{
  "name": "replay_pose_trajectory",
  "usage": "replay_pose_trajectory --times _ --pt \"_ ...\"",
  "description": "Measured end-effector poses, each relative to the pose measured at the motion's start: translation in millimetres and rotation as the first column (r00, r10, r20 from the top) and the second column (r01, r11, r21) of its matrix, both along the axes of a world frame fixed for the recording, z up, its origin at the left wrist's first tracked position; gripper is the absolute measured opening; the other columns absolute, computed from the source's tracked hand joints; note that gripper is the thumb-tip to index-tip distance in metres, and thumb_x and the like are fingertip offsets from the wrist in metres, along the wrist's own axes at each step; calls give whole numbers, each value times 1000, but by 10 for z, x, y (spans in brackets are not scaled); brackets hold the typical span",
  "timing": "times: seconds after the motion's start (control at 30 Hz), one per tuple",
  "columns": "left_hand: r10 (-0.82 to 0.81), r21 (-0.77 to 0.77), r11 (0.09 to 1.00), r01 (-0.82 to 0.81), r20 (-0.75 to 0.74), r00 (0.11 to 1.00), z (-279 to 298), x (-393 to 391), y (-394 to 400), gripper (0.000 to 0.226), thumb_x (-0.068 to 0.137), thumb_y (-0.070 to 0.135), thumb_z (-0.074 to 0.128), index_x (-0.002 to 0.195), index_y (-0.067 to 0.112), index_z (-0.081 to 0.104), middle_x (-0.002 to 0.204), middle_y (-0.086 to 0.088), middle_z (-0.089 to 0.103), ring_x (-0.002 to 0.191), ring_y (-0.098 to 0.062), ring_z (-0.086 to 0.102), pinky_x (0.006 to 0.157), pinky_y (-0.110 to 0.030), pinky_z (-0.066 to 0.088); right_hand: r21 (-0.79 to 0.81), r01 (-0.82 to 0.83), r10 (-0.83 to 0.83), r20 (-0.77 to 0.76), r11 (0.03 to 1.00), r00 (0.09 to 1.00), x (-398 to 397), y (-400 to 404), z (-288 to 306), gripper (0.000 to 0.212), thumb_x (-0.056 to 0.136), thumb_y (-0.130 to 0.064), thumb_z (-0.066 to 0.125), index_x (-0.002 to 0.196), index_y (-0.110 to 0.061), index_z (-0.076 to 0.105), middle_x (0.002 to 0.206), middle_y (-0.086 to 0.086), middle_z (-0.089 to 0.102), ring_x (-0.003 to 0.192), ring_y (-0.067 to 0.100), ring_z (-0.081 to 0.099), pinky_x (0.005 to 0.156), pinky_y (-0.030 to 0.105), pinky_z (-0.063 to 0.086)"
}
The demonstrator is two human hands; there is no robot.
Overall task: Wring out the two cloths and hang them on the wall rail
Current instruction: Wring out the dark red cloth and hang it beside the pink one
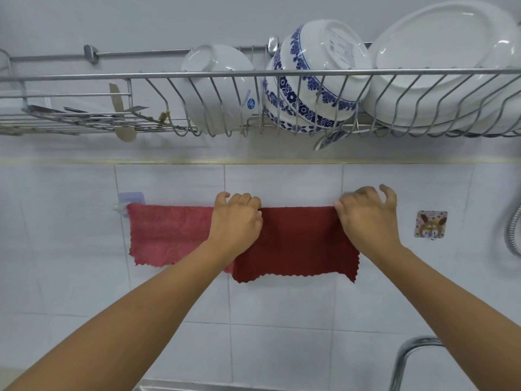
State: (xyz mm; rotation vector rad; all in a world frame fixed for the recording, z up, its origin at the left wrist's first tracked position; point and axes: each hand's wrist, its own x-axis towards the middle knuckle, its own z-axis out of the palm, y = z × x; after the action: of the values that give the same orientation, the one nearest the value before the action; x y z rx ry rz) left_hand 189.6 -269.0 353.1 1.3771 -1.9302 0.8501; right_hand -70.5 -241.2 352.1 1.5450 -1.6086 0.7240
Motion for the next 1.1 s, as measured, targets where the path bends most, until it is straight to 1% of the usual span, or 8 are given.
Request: replay_pose_trajectory --times 0.17,0.27,0.4,0.63,0.8,0.93,1.0,1.1 --pt "22 -10 1000 -22 47 999 -9 39 52 28 90 28 42 101 20 66 97 3 70 95 -17 61 102 -42 31 14 60 -60 0 998 998 32 -20 -81 44 97 -45 37 94 -20 73 109 4 66 114 25 52 102 48 22" --pt "-7 -4 1000 7 66 998 -3 69 60 31 91 27 41 105 19 67 101 3 71 99 -17 61 106 -42 27 -54 60 -59 20 997 998 -7 -46 -73 35 96 -35 45 91 -15 73 109 9 64 107 31 51 94 46 25" --pt "-99 96 991 93 62 993 29 101 32 37 95 29 36 119 19 62 113 0 70 108 -17 61 115 -41 15 -120 -11 20 73 993 997 -39 -62 -107 20 95 -15 47 107 -19 61 104 5 67 101 27 56 95 44 25" --pt "-172 286 944 164 2 985 71 44 28 45 98 36 28 134 18 48 134 -2 59 125 -17 51 119 -44 7 -136 -52 52 -7 989 999 -64 46 -167 37 68 10 64 96 -13 71 93 8 74 105 31 62 103 48 19" --pt "-120 102 987 127 -76 990 -106 105 89 41 97 35 34 132 22 49 140 1 52 131 -15 44 117 -46 13 -90 33 -38 -56 995 998 -50 75 -89 29 69 7 62 92 -9 71 84 12 74 105 33 63 103 48 18" --pt "-82 58 995 84 -24 996 -219 176 118 41 97 34 35 133 21 50 137 2 56 129 -14 48 117 -47 16 -54 34 -36 -38 998 999 43 76 -84 32 85 -10 36 91 -10 67 77 9 72 102 30 62 104 49 17" --pt "-104 81 991 105 -15 994 -219 205 124 43 98 33 34 137 20 47 142 1 52 132 -15 45 116 -44 19 -38 28 -29 -22 999 999 72 80 -154 35 93 -21 32 93 -10 66 84 8 73 101 29 62 105 51 17" --pt "-149 88 985 150 -16 989 -224 239 151 43 99 30 35 139 17 46 145 -2 49 133 -17 44 114 -36 28 -30 22 -22 7 999 1000 31 98 -292 41 97 -33 31 117 -13 61 115 5 70 117 26 57 110 54 13"
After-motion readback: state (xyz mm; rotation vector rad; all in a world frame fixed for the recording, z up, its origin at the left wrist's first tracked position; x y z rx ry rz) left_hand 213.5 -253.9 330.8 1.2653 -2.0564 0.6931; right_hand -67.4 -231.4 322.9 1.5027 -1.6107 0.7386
